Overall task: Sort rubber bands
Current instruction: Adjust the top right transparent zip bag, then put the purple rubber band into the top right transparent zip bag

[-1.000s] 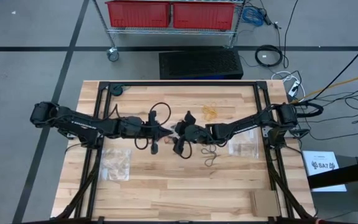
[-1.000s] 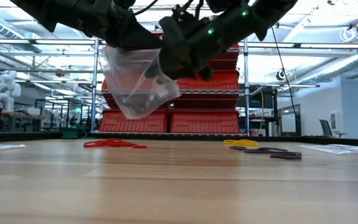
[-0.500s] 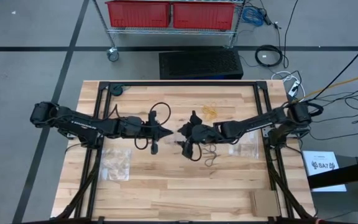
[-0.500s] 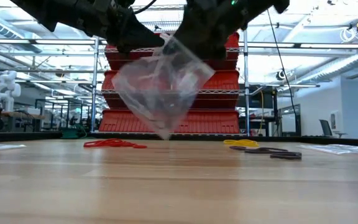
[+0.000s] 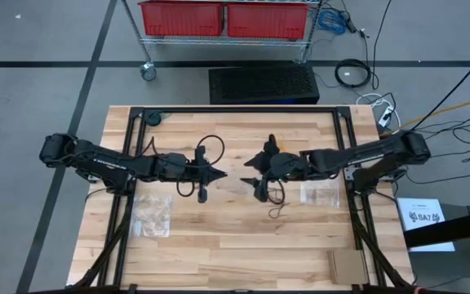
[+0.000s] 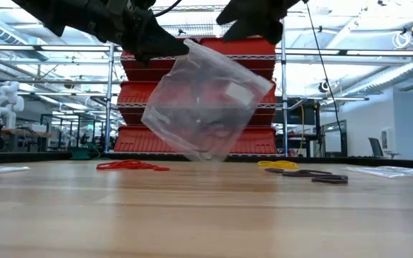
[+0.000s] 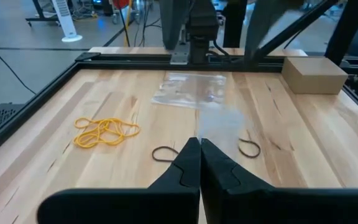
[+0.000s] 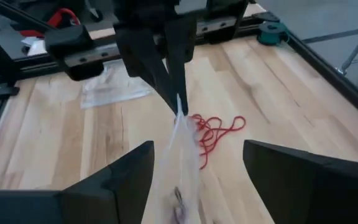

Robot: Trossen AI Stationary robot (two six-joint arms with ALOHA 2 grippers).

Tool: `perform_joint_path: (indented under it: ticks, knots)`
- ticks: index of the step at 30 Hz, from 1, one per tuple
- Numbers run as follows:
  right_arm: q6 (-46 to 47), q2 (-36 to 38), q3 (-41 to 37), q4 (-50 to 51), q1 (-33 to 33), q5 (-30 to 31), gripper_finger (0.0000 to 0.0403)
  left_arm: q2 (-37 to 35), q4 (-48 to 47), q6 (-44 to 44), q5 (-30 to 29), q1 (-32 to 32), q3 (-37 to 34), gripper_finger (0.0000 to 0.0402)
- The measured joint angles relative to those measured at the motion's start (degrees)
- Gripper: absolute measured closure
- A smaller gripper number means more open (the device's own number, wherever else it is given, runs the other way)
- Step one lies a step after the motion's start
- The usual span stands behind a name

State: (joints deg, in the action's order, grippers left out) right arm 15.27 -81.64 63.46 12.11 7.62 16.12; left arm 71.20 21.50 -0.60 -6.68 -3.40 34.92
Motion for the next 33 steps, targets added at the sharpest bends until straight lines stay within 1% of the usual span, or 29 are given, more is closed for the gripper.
perform_joint_path:
  ticks: [3, 8, 11, 16, 21, 26, 29, 33]
  knots:
    - [1.75, 1.75, 0.04, 4.90, 0.00, 0.11, 0.0165, 0.00, -0.52, 0.91, -0.02, 0.00, 0.00, 0.0401]
    - [9.73, 1.37, -0.07, 18.74, 0.00, 0.31, 0.0165, 0.00, -1.95, 1.49, -0.81, 0.26, -0.02, 0.0401]
    - [13.57, 0.64, -1.45, 22.13, 0.00, 0.07, 0.0165, -0.02, -2.04, 1.50, -0.85, 0.33, -0.02, 0.0401]
    - [16.16, 0.49, -6.40, 21.01, 0.42, -1.57, 0.0165, -0.73, -3.15, 1.52, -0.86, 0.33, -0.02, 0.0401]
    - [18.13, 0.46, -11.79, 17.56, 1.11, -1.59, 0.0165, -2.36, -5.03, 1.53, -0.90, 0.33, -0.02, 0.0401]
    - [17.20, 0.47, -16.75, 13.67, 1.14, -1.00, 0.0167, -2.40, -5.13, 1.53, -0.90, 0.33, -0.04, 0.0401]
    - [17.08, -0.18, -19.06, 11.50, 1.05, -0.80, 0.0178, -2.40, -5.12, 1.60, -0.90, 0.33, -0.04, 0.0401]
    - [16.12, -3.10, -20.17, 8.52, 1.00, -0.91, 0.0201, -2.40, -5.09, 1.62, -0.90, 0.33, -0.04, 0.0401]
